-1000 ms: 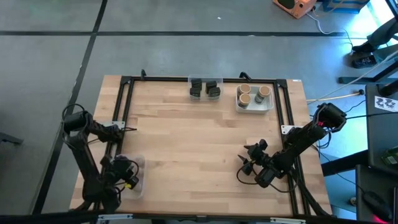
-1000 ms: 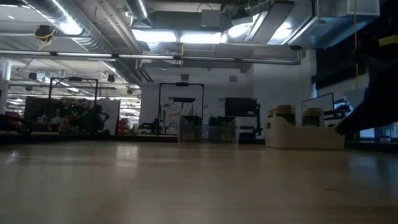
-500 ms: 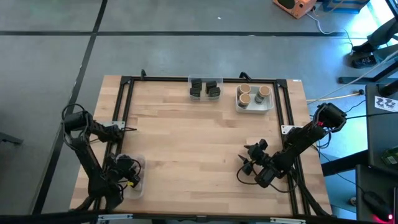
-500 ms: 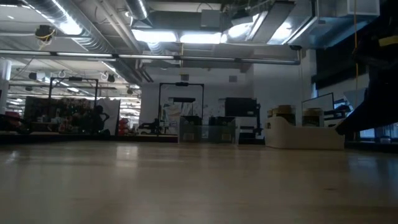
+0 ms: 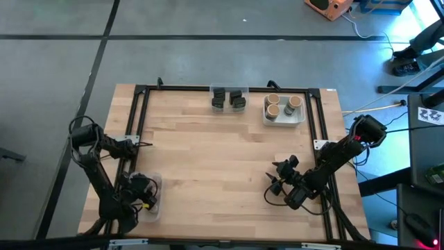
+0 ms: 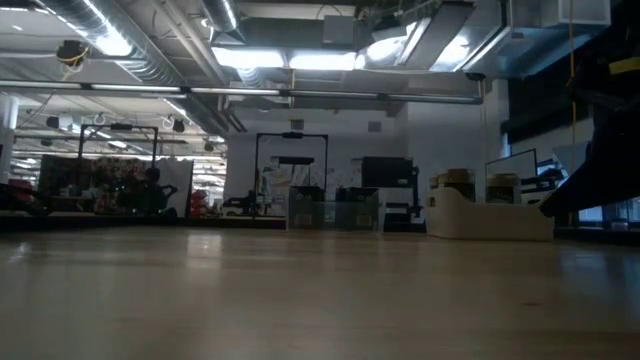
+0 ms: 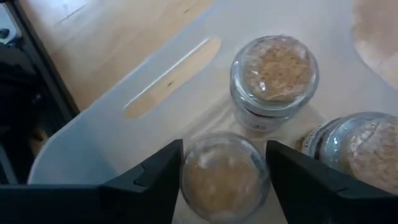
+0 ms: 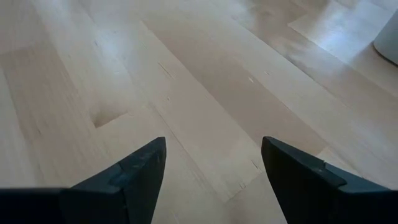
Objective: Sort spices by type
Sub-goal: Put the transparent seasoning bottle into the left transparent bin, then return to Home position
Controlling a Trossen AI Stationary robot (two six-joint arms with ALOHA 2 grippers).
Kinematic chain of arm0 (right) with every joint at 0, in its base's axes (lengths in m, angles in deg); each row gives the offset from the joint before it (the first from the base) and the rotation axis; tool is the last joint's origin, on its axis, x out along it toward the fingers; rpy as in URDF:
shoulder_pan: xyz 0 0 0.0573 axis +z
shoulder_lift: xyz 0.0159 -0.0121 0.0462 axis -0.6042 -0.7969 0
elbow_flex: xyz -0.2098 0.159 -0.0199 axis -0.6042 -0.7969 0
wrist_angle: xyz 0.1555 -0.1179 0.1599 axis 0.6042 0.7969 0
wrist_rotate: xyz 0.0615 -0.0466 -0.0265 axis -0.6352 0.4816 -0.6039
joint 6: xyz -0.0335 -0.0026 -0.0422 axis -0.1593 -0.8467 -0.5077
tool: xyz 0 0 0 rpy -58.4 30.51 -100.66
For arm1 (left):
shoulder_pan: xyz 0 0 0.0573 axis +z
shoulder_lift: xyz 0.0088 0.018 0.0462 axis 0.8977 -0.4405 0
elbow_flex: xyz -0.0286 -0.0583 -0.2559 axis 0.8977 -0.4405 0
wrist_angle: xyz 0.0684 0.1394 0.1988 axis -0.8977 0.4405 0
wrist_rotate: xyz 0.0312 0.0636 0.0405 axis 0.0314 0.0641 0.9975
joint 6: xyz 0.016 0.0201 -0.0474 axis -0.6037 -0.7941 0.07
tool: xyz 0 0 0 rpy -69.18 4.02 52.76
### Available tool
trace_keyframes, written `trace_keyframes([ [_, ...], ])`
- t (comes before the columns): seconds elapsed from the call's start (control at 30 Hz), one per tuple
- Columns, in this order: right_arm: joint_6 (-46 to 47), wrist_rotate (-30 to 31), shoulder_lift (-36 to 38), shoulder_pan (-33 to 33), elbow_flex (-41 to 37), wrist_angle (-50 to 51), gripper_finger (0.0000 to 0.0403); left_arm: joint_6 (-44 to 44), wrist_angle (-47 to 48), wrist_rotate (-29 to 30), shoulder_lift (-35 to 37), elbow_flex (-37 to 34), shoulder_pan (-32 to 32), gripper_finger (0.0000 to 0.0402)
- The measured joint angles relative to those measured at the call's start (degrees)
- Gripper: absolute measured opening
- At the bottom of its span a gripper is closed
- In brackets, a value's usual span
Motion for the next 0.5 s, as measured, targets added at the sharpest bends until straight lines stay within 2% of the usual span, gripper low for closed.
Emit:
trace_keyframes([
  [0.2,0.0,0.0,0.0,0.0,0.0,0.0,0.0266,-1.3,0.5,-2.5,0.0,0.3,0.0,0.0213],
  [0.5,-1.3,-1.1,0.0,0.0,0.0,-0.1,0.0266,-5.2,8.6,-2.8,5.0,7.9,0.3,0.0211],
])
